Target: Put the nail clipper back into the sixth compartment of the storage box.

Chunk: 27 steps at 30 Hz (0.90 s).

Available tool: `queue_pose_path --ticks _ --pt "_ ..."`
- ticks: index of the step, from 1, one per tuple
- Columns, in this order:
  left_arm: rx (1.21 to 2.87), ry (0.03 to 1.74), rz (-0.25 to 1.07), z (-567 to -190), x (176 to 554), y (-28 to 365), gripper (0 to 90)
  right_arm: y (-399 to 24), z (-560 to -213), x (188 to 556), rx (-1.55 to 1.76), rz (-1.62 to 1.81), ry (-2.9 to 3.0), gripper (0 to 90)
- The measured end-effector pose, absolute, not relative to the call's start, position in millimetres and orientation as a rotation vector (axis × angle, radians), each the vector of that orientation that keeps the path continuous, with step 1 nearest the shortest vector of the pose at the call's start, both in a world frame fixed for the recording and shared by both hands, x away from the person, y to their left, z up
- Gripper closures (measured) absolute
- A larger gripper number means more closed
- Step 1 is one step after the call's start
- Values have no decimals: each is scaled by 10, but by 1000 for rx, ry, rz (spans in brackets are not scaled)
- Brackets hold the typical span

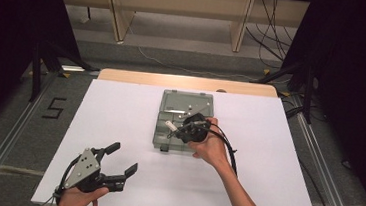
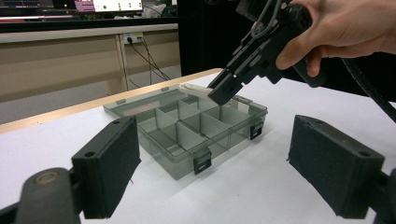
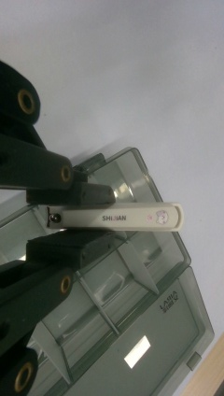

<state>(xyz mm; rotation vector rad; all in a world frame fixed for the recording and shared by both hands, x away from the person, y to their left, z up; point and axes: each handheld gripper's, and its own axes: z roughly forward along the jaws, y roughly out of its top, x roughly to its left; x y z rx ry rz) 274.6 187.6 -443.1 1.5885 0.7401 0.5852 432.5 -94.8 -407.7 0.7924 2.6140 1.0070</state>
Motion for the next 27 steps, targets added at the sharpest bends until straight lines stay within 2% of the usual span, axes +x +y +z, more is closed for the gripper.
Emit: queue_pose_path --ticks 27 --pt "1586 743 586 -4431 2745 1883 159 -842 -4376 4486 972 949 2645 772"
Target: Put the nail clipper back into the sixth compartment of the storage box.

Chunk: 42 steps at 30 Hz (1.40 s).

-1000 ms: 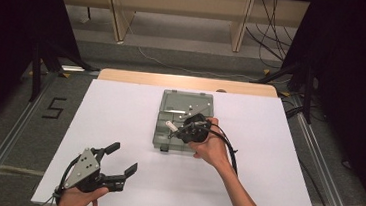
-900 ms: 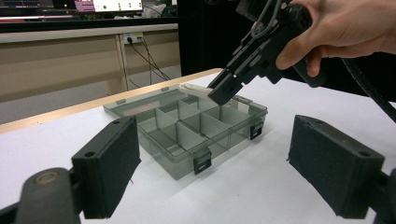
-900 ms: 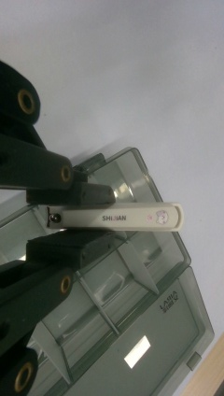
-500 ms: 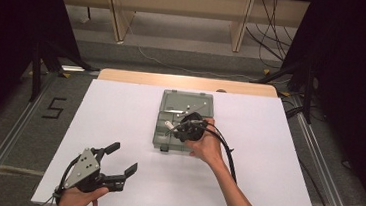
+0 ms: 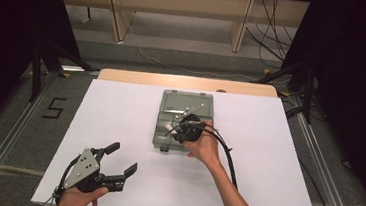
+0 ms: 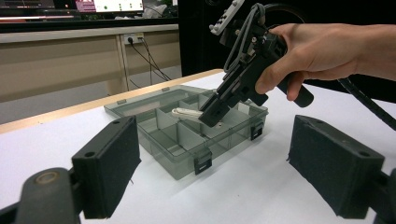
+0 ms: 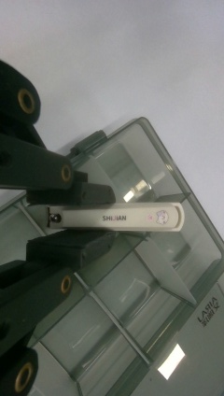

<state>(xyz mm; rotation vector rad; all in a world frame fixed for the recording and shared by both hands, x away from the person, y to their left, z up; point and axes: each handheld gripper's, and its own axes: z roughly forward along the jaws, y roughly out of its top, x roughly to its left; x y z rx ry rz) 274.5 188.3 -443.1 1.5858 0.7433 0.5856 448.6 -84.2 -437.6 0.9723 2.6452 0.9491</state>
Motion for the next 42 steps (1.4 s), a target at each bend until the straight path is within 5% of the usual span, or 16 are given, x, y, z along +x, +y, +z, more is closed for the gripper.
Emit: queue_pose_path --ticks 3,7,12,42 --pt "1583 738 584 -4433 2745 1878 159 -845 -4384 4480 975 939 2645 764" --pt "1584 743 584 -4430 2742 1884 159 -835 -4352 4455 996 947 2607 519" --pt "1590 741 584 -4436 2744 1877 159 -839 -4309 4440 956 984 2583 444" --pt "1592 746 587 -4440 2744 1878 159 -1022 -3952 4176 781 1051 2497 294"
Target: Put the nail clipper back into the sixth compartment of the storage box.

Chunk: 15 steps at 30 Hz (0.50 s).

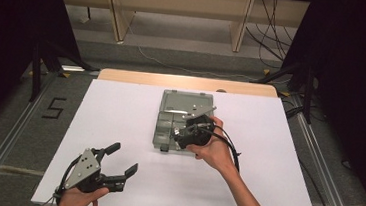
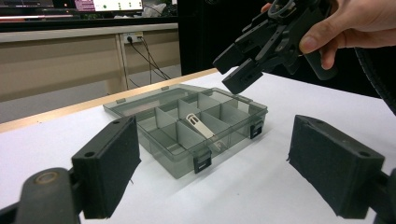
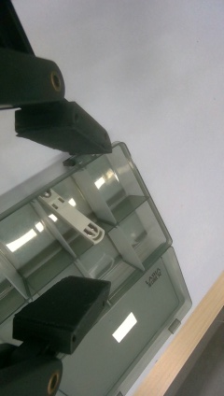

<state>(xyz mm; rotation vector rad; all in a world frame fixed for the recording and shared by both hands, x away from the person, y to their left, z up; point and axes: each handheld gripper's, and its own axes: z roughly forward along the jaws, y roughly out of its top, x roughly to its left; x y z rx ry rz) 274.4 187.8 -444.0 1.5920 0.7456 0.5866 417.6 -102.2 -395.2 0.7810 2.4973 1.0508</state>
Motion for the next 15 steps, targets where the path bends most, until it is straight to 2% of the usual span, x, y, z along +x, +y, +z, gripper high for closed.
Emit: queue_pose_path --ticks 15 --pt "1593 741 587 -4445 2748 1874 159 -1176 -3857 4080 772 1099 2442 251"
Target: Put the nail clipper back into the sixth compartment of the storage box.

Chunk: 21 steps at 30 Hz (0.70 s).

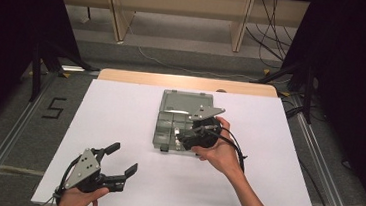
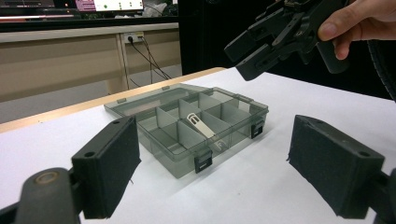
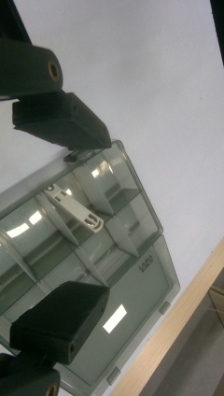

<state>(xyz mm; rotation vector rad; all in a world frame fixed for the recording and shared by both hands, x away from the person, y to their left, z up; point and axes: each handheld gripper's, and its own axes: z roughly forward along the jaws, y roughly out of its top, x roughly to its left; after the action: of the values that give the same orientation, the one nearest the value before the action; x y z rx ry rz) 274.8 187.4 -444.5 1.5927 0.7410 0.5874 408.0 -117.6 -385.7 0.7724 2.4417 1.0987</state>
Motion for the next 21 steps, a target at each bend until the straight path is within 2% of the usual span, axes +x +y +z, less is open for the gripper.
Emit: queue_pose_path --ticks 21 --pt "1597 744 586 -4451 2748 1870 159 -1397 -3806 3897 782 1220 2353 213"
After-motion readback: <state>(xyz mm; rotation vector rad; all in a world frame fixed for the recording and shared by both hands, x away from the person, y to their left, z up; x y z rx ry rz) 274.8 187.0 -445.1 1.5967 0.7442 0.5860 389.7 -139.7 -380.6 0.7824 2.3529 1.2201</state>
